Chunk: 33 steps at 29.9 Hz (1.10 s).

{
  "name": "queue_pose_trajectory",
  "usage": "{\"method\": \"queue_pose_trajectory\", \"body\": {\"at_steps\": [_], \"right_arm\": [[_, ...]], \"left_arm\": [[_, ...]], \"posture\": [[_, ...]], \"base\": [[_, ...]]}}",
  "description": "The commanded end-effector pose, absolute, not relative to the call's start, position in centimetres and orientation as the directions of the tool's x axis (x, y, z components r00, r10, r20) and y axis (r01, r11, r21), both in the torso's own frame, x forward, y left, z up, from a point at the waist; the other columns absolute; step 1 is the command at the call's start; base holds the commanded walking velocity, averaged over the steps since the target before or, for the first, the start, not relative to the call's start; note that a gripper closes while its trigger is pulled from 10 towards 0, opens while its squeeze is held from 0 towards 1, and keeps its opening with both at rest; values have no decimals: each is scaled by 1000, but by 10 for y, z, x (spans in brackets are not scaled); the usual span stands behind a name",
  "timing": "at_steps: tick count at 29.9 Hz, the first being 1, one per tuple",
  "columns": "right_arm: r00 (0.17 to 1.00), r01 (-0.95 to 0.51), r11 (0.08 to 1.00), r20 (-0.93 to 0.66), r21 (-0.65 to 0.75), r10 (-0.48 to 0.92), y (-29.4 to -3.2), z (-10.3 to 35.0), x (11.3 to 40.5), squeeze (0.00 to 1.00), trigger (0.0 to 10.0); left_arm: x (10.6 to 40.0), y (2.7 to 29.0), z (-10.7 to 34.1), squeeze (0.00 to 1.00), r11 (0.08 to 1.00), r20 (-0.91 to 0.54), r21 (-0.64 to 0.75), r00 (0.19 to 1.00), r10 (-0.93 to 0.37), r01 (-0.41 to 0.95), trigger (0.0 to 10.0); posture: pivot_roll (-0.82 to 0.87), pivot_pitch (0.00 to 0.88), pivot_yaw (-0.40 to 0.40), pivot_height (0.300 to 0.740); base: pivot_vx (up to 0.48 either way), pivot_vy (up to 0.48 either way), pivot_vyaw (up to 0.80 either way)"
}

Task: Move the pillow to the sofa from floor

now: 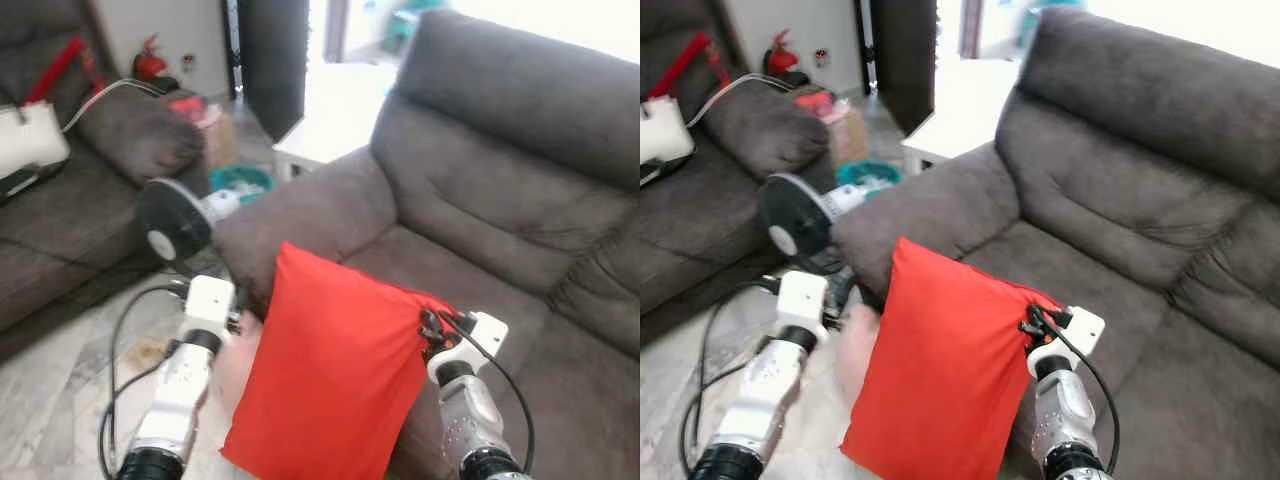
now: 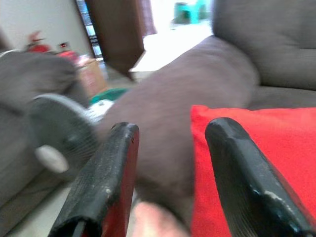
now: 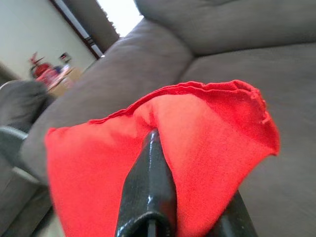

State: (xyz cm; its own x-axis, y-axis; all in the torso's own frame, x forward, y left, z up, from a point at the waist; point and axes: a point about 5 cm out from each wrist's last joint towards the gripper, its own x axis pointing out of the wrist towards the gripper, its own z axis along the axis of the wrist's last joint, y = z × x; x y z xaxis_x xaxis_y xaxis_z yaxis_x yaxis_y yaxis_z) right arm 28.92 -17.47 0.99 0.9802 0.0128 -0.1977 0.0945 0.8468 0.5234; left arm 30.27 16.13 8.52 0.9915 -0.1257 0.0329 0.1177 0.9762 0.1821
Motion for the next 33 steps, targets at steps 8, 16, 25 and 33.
{"method": "queue_pose_trajectory", "body": {"at_steps": [8, 16, 25, 33], "right_arm": [[993, 108, 868, -88, 485, -75, -196, 33, 302, 0, 10000], [993, 115, 869, -91, 482, -81, -198, 33, 302, 0, 10000], [996, 75, 886, -77, 457, -45, -192, 34, 303, 0, 10000], [979, -113, 951, -129, 287, 155, -182, 28, 297, 0, 10000]], "left_arm": [[302, 152, 84, 0, 975, 28, 171, 988, -151, 144, 10000], [302, 151, 84, 0, 975, 28, 167, 988, -154, 147, 10000], [302, 151, 85, 0, 975, 32, 146, 984, -174, 168, 10000], [292, 167, 79, 0, 946, -45, 147, 957, -286, 290, 10000]], "posture": [[131, 13, -52, 740], [131, 9, -52, 740], [132, 2, -54, 740], [135, 0, -54, 740]], "base": [[0, 0, -763], [0, 0, -762], [0, 0, -421], [0, 0, 0]]}}
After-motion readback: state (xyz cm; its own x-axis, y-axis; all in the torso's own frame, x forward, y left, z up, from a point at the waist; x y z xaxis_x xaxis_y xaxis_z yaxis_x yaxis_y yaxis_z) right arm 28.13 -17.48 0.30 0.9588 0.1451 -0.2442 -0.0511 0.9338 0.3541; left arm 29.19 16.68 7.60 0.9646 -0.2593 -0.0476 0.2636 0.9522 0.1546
